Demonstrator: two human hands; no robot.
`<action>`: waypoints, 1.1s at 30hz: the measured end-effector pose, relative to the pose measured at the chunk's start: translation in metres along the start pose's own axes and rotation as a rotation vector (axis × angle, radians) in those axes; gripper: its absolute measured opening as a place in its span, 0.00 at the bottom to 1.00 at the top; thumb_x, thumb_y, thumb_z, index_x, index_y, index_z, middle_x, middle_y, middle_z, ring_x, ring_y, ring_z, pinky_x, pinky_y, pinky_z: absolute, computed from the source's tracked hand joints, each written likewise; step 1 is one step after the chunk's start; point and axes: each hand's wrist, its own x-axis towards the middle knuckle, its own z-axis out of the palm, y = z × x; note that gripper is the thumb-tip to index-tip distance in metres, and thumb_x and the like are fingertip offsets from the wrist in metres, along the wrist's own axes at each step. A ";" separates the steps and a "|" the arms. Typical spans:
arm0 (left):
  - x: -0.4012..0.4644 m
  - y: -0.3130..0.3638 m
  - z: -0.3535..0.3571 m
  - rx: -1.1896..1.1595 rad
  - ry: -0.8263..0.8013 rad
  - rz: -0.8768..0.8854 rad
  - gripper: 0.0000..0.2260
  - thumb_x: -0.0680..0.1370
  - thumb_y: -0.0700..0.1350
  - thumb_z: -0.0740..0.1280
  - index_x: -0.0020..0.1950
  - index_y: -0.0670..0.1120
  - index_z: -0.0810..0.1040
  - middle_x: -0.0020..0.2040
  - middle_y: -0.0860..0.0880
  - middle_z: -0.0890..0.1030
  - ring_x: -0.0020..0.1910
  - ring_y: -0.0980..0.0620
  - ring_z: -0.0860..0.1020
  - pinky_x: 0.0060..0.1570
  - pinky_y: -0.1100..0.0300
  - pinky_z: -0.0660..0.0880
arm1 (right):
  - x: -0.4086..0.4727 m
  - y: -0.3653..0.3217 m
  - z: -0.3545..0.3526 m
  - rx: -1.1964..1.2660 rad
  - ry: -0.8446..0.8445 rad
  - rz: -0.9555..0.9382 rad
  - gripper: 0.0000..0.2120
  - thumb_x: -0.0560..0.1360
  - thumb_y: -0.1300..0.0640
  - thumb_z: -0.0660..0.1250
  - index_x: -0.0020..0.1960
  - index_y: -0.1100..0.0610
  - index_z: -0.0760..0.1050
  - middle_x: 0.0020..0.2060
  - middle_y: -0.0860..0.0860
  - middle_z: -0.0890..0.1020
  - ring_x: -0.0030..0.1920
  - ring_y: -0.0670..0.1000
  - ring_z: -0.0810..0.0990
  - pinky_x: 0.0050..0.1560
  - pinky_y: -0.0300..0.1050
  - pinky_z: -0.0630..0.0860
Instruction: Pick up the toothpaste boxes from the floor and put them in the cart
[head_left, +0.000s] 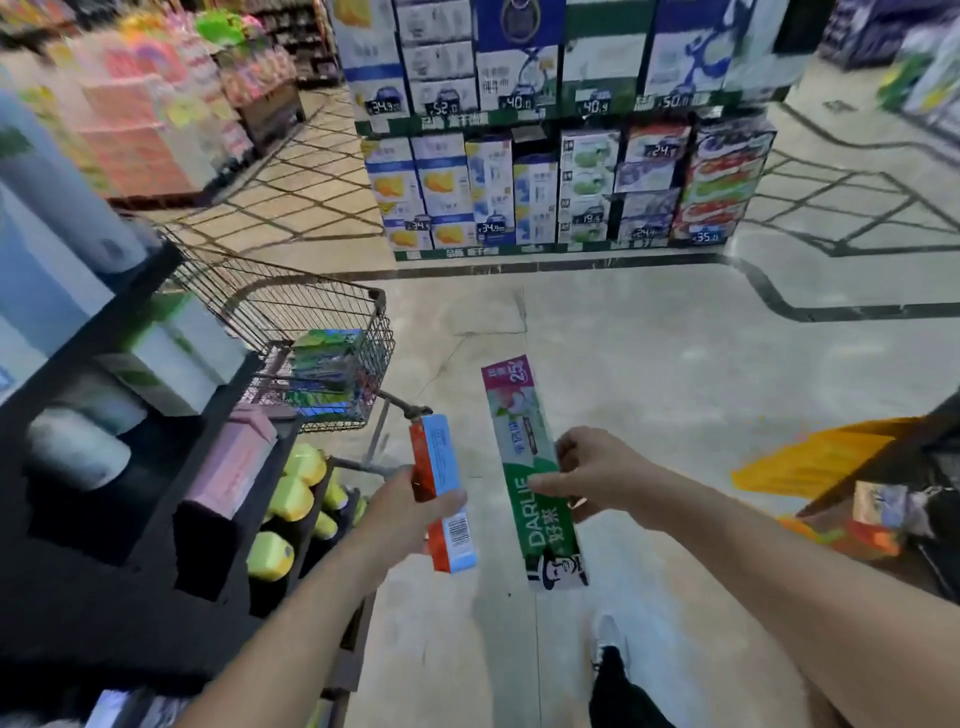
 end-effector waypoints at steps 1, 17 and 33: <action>0.018 0.010 0.001 -0.008 0.019 -0.016 0.20 0.74 0.48 0.75 0.63 0.48 0.74 0.57 0.47 0.82 0.52 0.48 0.83 0.46 0.44 0.83 | 0.018 -0.007 -0.013 -0.008 -0.011 -0.006 0.20 0.69 0.55 0.78 0.53 0.59 0.72 0.49 0.56 0.83 0.48 0.55 0.85 0.45 0.55 0.84; 0.233 0.147 -0.027 -0.113 0.195 -0.073 0.15 0.77 0.45 0.72 0.63 0.47 0.75 0.54 0.48 0.83 0.49 0.49 0.84 0.38 0.53 0.83 | 0.273 -0.142 -0.135 -0.175 -0.139 -0.048 0.20 0.69 0.54 0.78 0.53 0.57 0.72 0.49 0.54 0.83 0.47 0.53 0.85 0.44 0.54 0.84; 0.412 0.155 -0.217 -0.218 0.295 -0.214 0.22 0.74 0.53 0.74 0.63 0.49 0.71 0.56 0.50 0.81 0.53 0.49 0.82 0.55 0.45 0.80 | 0.542 -0.317 -0.026 -0.365 -0.288 -0.022 0.22 0.68 0.53 0.79 0.52 0.59 0.72 0.47 0.54 0.82 0.44 0.54 0.85 0.39 0.55 0.84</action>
